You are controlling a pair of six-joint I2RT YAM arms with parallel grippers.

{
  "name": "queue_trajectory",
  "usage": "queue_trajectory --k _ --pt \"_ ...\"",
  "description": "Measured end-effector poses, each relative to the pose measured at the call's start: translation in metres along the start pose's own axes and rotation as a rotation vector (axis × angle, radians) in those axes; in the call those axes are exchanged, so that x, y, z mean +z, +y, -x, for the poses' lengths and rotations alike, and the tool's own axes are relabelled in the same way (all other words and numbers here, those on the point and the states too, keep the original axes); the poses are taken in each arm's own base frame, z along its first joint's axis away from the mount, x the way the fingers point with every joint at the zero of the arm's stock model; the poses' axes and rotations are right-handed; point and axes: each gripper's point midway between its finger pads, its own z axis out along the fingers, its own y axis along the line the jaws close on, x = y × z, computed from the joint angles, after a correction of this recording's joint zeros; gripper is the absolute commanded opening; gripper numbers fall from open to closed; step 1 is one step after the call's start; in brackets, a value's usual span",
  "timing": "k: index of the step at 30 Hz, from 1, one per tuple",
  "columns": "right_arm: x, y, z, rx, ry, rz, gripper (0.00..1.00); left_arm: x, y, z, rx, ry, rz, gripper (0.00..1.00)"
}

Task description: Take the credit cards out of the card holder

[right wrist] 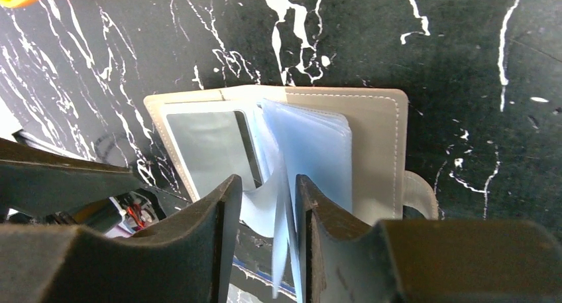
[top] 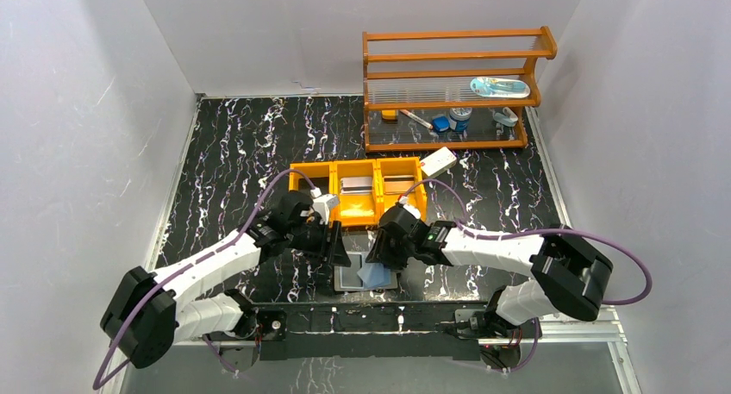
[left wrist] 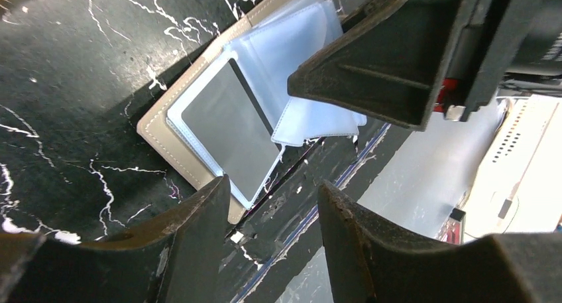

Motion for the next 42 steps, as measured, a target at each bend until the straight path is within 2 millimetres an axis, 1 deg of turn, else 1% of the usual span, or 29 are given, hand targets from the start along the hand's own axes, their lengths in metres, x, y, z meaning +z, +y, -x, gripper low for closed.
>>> queue_trajectory --k 2,5,9,14,17,21,30,32,35,38,42 --pt "0.0 -0.003 0.0 -0.006 0.001 -0.015 0.34 0.005 0.001 -0.006 -0.001 0.03 0.009 0.49" --pt "-0.002 -0.005 0.0 -0.01 0.003 -0.033 0.33 0.01 0.003 -0.01 -0.009 0.053 0.023 0.48" --pt "-0.004 -0.006 0.003 -0.012 -0.009 -0.055 0.39 0.011 0.005 -0.009 -0.016 0.052 0.035 0.48" --pt "-0.009 -0.011 0.01 -0.012 -0.04 -0.112 0.43 0.011 0.005 -0.009 -0.021 0.047 0.039 0.48" --pt "-0.011 -0.015 0.013 -0.011 -0.056 -0.13 0.47 0.012 0.005 -0.008 -0.023 0.047 0.038 0.48" --pt "-0.019 -0.021 0.018 -0.001 -0.088 -0.155 0.49 0.012 0.005 -0.008 -0.023 0.048 0.039 0.48" --pt "-0.036 -0.031 0.029 0.019 -0.153 -0.21 0.49 0.014 0.008 -0.011 -0.032 0.061 0.048 0.48" --pt "-0.042 -0.026 0.032 0.017 -0.165 -0.198 0.48 0.014 0.008 -0.011 -0.032 0.061 0.048 0.48" --pt "-0.053 -0.01 0.039 0.006 -0.187 -0.135 0.47 0.014 0.008 -0.011 -0.032 0.062 0.048 0.48" --pt "-0.064 0.015 0.043 -0.021 -0.196 -0.021 0.46 0.013 0.008 -0.011 -0.032 0.062 0.048 0.48" --pt "-0.065 0.05 0.039 -0.055 -0.164 0.131 0.44 0.013 0.009 -0.01 -0.031 0.055 0.055 0.48"
